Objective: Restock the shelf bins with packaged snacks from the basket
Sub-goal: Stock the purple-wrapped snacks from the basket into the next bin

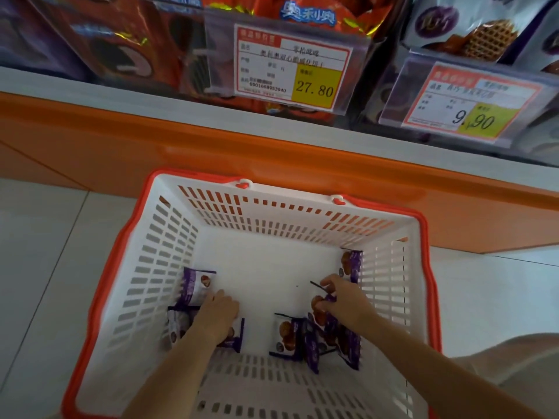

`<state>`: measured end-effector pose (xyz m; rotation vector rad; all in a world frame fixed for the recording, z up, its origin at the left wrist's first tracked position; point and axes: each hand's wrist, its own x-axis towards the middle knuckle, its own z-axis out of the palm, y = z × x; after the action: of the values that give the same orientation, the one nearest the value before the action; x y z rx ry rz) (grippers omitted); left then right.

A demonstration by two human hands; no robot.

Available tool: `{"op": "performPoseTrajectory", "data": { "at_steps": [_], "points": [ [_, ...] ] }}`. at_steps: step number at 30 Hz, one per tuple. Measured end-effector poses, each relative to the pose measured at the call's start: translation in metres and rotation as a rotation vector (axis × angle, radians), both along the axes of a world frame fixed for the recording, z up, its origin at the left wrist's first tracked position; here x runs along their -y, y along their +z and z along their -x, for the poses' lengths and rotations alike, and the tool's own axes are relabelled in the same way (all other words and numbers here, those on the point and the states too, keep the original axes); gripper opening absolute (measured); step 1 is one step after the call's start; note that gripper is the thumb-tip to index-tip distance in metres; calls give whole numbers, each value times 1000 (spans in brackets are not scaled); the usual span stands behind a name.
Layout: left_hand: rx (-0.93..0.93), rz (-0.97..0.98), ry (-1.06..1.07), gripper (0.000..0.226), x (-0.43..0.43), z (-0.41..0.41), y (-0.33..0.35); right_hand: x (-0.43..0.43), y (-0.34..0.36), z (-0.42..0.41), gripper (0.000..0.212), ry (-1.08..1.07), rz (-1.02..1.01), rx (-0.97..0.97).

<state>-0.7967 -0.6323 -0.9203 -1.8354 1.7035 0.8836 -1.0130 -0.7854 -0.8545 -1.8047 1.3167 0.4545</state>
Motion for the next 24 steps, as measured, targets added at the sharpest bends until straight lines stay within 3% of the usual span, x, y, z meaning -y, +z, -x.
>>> {"op": "performPoseTrajectory", "data": {
  "at_steps": [3,12,19,24],
  "points": [
    [-58,20,45,24,2,-1,4,4,7,-3,43,-64,5,48],
    [-347,281,619,33,28,8,38,13,29,-9,38,48,27,76],
    [-708,535,994,13,57,34,93,29,54,-11,40,27,43,145],
    [-832,643,1141,12,66,45,124,42,78,-10,45,78,82,186]
  ]
}}
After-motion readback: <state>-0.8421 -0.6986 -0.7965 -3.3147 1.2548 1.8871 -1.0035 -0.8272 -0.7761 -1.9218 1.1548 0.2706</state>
